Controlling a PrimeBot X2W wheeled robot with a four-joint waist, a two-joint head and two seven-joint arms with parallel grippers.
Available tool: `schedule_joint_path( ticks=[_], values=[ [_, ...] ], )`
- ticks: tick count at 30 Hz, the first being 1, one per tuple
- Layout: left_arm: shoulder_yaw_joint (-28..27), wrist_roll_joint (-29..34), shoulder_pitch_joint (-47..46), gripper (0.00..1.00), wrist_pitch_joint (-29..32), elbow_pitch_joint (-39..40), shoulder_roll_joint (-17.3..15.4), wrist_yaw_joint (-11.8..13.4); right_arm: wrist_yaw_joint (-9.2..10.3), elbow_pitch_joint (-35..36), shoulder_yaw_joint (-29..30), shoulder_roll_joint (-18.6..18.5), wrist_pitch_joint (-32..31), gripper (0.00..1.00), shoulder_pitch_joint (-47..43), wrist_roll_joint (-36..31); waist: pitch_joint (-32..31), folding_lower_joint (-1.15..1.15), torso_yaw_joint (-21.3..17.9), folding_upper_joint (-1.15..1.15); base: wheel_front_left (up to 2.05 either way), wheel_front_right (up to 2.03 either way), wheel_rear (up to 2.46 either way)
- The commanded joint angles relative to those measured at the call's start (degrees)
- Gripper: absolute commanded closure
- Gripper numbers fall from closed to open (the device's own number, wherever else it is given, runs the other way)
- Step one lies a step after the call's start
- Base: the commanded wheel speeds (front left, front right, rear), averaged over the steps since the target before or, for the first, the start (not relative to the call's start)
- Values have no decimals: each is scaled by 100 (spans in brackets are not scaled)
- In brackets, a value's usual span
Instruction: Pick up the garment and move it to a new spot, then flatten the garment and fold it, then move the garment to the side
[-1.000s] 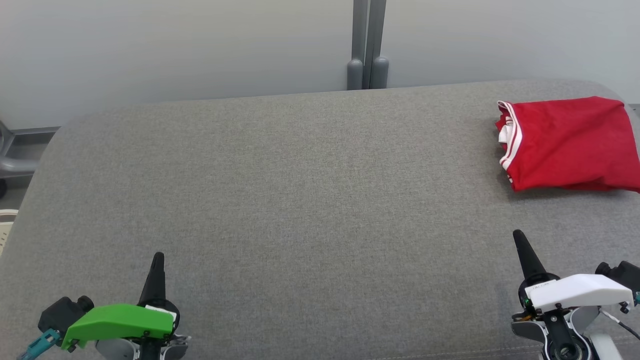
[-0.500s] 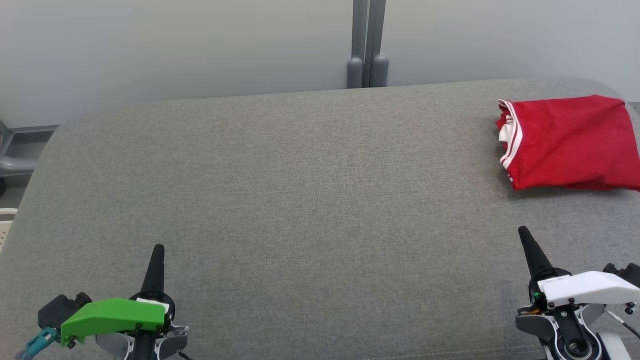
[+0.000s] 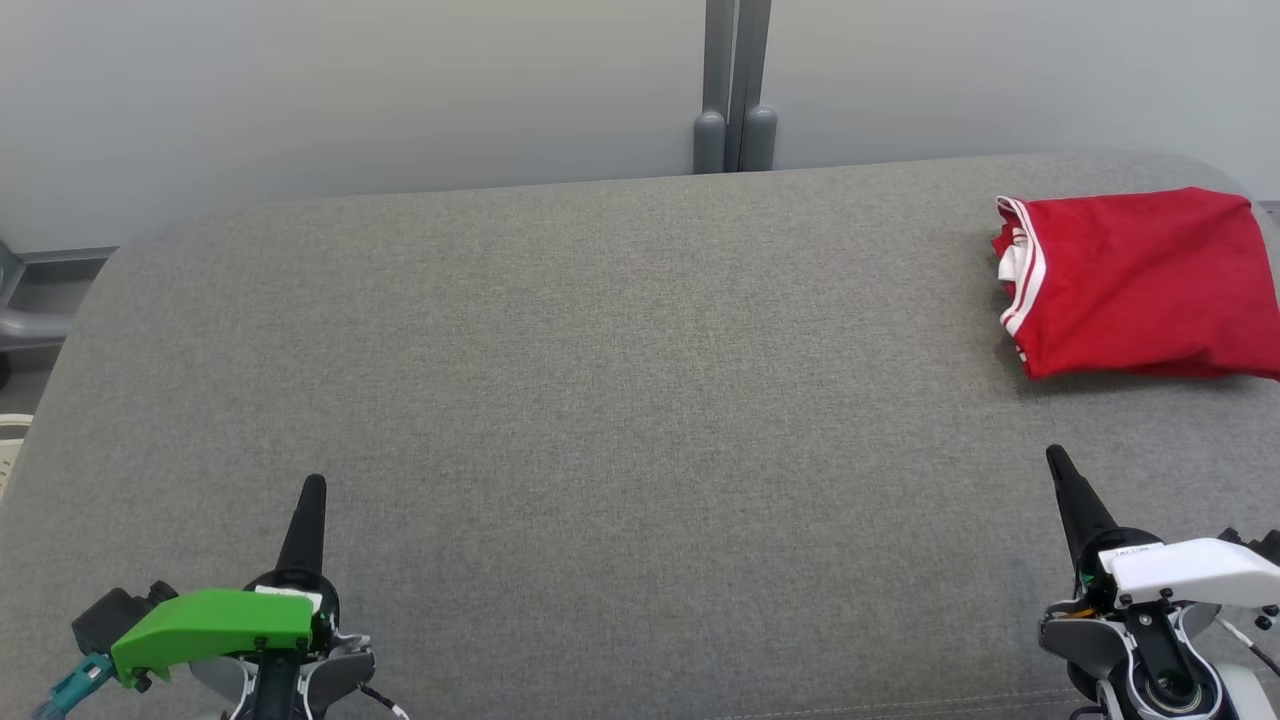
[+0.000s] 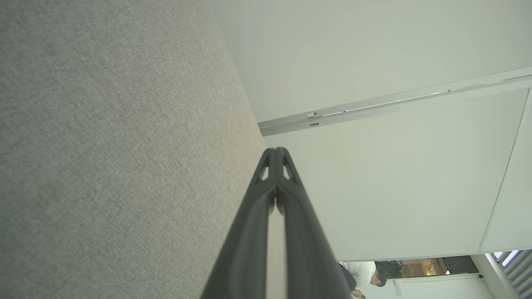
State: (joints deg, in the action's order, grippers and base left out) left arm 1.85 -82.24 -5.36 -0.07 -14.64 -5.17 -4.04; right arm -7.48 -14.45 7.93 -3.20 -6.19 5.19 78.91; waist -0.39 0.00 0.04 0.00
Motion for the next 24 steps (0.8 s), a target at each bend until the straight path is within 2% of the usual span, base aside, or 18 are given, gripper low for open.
schedule_joint_path(
  ticks=[1,24],
  values=[
    [-51,-78,-121,100,20,18,-3,-44,-2,13,24,-42,-24,100,113,103,1,0,0,0,0,0,0],
    [-311,-811,-274,100,246,-92,172,-281,-2,-49,214,-36,-267,100,195,1023,43,0,-3,0,0,0,0]
  ],
)
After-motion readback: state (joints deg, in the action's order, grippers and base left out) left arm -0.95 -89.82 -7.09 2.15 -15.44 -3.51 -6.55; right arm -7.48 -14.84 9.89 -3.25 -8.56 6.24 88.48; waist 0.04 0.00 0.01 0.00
